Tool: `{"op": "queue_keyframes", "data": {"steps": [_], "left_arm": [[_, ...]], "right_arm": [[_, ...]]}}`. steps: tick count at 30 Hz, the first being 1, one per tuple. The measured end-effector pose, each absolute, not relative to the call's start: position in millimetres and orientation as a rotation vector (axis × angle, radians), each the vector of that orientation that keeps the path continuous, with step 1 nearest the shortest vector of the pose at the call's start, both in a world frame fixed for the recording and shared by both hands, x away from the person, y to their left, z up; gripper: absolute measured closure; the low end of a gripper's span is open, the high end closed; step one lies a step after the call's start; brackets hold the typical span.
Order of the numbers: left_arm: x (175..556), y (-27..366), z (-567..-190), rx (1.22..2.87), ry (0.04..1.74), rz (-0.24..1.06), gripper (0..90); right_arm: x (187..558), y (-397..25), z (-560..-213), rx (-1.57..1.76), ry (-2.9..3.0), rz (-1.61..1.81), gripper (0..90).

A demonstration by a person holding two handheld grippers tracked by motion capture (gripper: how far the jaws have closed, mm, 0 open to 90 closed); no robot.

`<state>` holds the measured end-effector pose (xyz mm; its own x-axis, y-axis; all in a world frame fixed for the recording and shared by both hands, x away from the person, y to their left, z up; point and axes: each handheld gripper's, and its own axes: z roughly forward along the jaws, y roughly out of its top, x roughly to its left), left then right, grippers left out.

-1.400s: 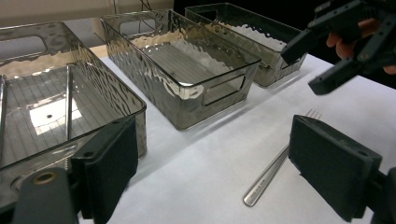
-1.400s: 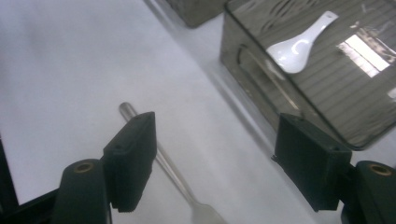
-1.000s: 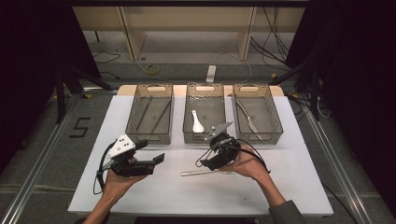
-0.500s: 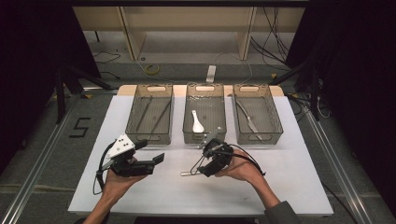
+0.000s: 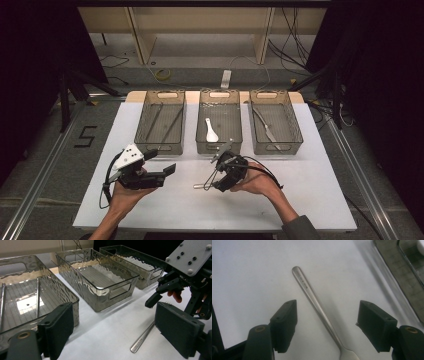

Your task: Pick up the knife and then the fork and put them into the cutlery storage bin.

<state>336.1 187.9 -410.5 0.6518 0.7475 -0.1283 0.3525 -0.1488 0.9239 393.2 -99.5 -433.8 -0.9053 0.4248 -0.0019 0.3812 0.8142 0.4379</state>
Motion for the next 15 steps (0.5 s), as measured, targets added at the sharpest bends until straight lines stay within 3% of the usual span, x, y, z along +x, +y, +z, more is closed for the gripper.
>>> {"op": "queue_keyframes", "data": {"steps": [15], "left_arm": [[335.8,188.4,-410.0,1.75,0.889,0.441,15.4]], "right_arm": [[397.2,-99.7,-444.6,0.647,2.938,0.598,39.9]]}}
